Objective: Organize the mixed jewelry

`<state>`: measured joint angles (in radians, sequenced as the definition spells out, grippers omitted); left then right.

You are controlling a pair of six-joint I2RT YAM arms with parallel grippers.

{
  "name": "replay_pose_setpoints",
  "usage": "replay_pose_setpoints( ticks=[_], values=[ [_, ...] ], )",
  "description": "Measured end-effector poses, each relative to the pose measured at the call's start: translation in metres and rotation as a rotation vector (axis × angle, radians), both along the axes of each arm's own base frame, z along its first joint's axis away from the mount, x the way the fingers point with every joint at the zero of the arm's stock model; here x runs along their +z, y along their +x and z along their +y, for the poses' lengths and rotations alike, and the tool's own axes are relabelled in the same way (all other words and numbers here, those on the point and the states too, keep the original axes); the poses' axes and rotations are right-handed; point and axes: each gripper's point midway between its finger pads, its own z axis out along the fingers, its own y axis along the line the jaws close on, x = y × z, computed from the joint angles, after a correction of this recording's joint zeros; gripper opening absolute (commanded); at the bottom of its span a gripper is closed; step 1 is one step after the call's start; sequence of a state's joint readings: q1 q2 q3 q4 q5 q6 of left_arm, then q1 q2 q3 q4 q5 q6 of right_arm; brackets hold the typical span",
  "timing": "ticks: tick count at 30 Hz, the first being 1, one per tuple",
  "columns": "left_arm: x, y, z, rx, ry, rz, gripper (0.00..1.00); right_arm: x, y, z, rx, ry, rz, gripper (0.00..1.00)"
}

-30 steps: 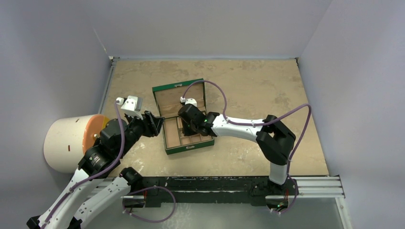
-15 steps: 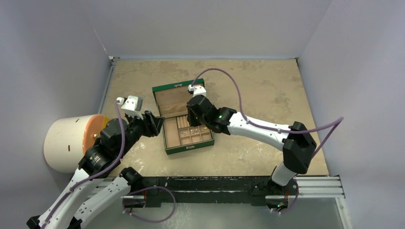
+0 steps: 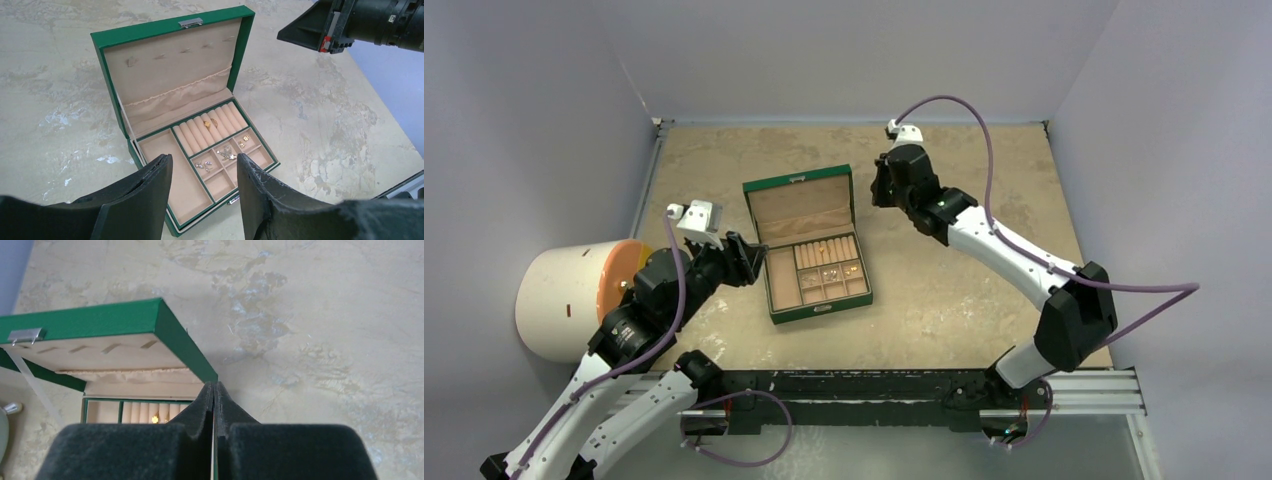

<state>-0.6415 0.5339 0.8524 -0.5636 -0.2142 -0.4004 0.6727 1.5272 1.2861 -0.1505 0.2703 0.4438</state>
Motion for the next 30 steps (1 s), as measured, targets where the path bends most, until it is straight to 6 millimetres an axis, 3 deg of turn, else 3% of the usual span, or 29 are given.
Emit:
replay_pose_setpoints(
  ticks=[5,11,16,23,30],
  values=[
    [0.0,0.0,0.0,0.003,0.0,0.0,0.5,-0.003,0.025,-0.008,0.011,0.036,0.003,0.0],
    [0.0,0.0,0.001,0.003,0.001,0.0,0.5,-0.007,0.073,-0.001,0.057,0.136,0.019,0.0],
    [0.0,0.001,0.001,0.006,0.001,-0.001,0.5,-0.03,0.098,0.011,0.097,0.241,0.073,0.0],
    [0.0,0.002,0.003,0.017,0.003,-0.002,0.49,-0.055,0.108,0.049,0.21,0.378,0.159,0.0],
    [0.003,0.0,0.005,0.026,-0.003,-0.013,0.49,-0.039,0.101,0.07,0.315,0.495,0.153,0.0]
  ],
)
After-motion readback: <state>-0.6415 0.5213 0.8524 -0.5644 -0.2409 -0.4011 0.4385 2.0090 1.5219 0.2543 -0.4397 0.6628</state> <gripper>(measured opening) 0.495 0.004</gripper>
